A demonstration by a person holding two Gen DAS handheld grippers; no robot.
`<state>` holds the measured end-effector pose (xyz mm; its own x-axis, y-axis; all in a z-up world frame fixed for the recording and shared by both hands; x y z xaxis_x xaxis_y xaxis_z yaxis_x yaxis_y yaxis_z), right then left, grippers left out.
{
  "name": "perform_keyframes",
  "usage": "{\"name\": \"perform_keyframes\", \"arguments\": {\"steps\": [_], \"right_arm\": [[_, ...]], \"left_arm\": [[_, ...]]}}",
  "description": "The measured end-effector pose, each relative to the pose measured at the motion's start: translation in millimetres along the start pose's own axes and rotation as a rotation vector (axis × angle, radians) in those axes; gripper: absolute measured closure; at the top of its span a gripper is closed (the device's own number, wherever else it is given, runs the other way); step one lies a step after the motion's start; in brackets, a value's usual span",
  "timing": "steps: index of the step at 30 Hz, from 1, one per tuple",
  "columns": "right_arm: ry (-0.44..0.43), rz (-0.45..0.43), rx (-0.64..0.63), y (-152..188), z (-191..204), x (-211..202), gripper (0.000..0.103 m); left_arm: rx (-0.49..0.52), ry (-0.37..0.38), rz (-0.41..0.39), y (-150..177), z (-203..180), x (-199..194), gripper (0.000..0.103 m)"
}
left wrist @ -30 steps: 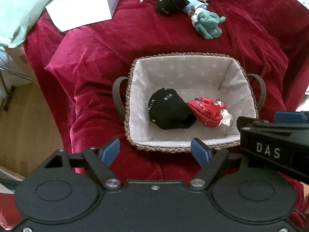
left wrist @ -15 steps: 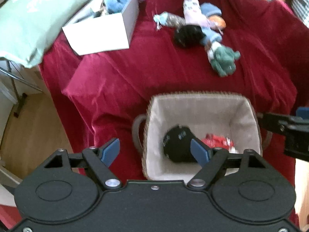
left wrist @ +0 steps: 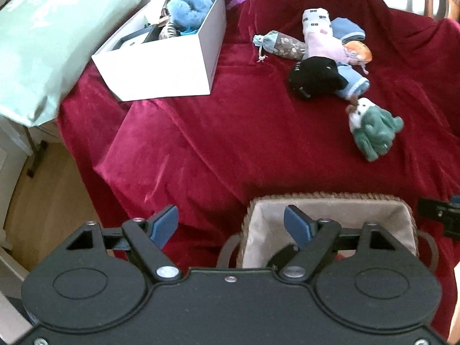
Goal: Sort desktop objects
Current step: 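Move both tools back toward the pile of items, then grasp the second black hat with the left tool while the right tool grasps the green plush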
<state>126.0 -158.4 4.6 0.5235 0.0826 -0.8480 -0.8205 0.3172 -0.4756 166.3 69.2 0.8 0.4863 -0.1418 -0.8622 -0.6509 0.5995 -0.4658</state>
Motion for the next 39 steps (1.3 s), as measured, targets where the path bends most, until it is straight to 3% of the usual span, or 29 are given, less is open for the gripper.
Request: {"name": "perform_keyframes", "arguments": {"steps": [7, 13, 18, 23, 31, 37, 39], "right_arm": [[-0.021, -0.003, 0.016, -50.4, -9.1, 27.3, 0.039], [-0.041, -0.064, 0.056, -115.6, -11.2, 43.5, 0.038], [-0.049, -0.049, 0.052, -150.7, -10.7, 67.6, 0.037], [-0.113, 0.018, 0.009, -147.3, -11.4, 90.1, 0.036], [-0.21, 0.101, -0.017, -123.5, -8.3, 108.8, 0.027], [-0.215, 0.084, -0.07, -109.6, 11.5, 117.2, 0.023], [-0.219, 0.089, -0.092, -104.6, 18.5, 118.5, 0.024]], "left_arm": [[0.048, 0.033, -0.014, -55.0, -3.7, 32.0, 0.025], [0.082, 0.107, -0.052, -115.1, -15.2, 63.4, 0.019], [0.099, 0.167, -0.048, -154.6, -25.1, 95.6, 0.018], [0.118, 0.201, 0.007, -181.6, -36.7, 134.9, 0.018], [0.149, 0.255, 0.021, -206.2, -47.7, 159.4, 0.004], [0.168, 0.322, 0.061, -213.8, -59.1, 172.1, 0.003], [0.177, 0.385, 0.061, -213.2, -60.7, 172.8, 0.003]]}}
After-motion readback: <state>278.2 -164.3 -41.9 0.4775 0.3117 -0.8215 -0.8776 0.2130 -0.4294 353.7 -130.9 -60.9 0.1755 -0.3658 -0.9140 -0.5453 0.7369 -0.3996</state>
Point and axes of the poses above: each gripper's, at about its wrist camera, not at the fingertips, and x roughly the way its jaws point, z to its left, y to its underside, the point moved 1 cm from there along x, roughly the way its jaws point, and after that the axes turned 14 degrees about x, right-handed, at the moved point
